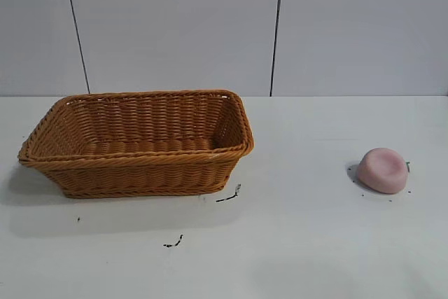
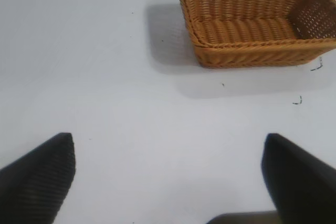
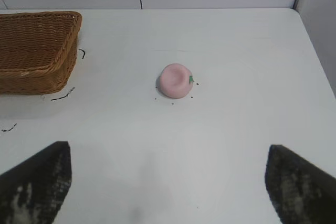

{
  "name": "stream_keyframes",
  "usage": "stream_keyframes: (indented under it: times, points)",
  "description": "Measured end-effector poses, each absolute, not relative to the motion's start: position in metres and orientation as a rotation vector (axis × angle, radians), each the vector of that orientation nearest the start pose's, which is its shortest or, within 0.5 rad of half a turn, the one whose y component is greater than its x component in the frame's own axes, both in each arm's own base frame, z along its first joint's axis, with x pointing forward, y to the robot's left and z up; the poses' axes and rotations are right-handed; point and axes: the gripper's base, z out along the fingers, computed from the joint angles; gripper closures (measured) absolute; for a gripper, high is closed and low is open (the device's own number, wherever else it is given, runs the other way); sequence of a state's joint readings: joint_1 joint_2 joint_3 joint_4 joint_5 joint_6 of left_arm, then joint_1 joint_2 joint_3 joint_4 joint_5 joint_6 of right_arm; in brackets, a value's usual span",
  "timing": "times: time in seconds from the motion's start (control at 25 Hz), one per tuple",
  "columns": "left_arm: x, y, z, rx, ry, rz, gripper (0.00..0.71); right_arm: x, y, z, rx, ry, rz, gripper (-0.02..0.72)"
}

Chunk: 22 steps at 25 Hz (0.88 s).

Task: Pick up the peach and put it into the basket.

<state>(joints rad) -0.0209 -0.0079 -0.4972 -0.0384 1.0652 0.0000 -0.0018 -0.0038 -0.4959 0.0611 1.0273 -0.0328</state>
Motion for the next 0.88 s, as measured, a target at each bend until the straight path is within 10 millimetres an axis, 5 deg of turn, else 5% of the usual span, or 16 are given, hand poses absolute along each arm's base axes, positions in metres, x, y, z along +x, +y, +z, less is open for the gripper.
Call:
stream_keyframes:
  times: [0.56,0.88]
  points:
    - [-0.006,-0.003,0.276,0.023,2.043,-0.059,0.017,0.009,0.005,0.287,-0.031,2.079,0.055,0.008]
    - [-0.006,-0.003,0.276,0.023,2.043,-0.059,0.017,0.094,0.005,0.324,-0.018,2.305,0.065,0.008]
